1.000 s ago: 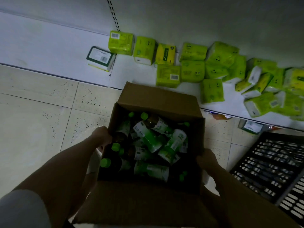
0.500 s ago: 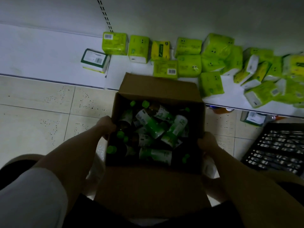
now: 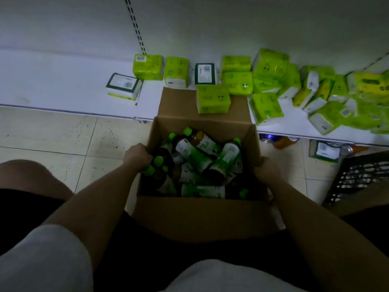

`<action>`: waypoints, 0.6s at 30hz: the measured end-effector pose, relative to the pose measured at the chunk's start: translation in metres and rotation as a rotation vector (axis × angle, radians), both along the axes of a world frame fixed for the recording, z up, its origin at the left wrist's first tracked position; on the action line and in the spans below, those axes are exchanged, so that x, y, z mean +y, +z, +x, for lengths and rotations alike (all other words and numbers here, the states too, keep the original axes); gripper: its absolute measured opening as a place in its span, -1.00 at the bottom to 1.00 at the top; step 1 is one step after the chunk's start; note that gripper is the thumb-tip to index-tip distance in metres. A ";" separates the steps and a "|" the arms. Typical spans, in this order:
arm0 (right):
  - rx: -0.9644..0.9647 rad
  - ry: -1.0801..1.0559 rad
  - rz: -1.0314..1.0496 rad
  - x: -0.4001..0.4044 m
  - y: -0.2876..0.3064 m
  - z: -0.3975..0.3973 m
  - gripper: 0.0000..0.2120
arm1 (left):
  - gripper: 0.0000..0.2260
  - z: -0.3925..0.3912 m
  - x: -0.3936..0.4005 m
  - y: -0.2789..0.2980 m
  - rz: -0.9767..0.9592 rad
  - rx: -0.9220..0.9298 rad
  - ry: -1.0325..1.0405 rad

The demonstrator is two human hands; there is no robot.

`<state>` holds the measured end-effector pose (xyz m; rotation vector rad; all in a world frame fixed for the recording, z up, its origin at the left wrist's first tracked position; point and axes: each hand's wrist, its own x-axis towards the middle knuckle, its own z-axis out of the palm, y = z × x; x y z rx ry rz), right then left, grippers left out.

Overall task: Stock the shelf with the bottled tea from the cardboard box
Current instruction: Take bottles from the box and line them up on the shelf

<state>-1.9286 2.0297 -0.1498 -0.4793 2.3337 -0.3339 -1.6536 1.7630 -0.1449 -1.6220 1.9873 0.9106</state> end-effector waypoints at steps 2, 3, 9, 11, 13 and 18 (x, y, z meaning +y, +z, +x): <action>0.002 -0.067 -0.010 0.007 0.005 0.011 -0.68 | -0.85 0.008 0.010 -0.002 -0.014 0.011 0.010; -0.023 -0.093 -0.003 0.009 0.007 0.013 -0.64 | -0.85 0.009 0.012 -0.003 -0.001 0.010 0.020; -0.040 -0.140 -0.031 0.012 0.003 0.023 -0.76 | -0.85 0.016 0.011 -0.015 -0.039 0.036 -0.065; -0.017 -0.171 -0.048 0.012 0.001 0.027 -0.78 | -0.86 0.023 0.014 -0.020 -0.076 0.053 -0.071; -0.026 -0.203 -0.070 0.013 0.002 0.032 -0.77 | -0.84 0.032 0.017 -0.023 -0.093 0.070 -0.057; -0.009 -0.230 -0.136 0.013 0.004 0.035 -0.79 | -0.84 0.040 0.022 -0.022 -0.122 0.078 -0.045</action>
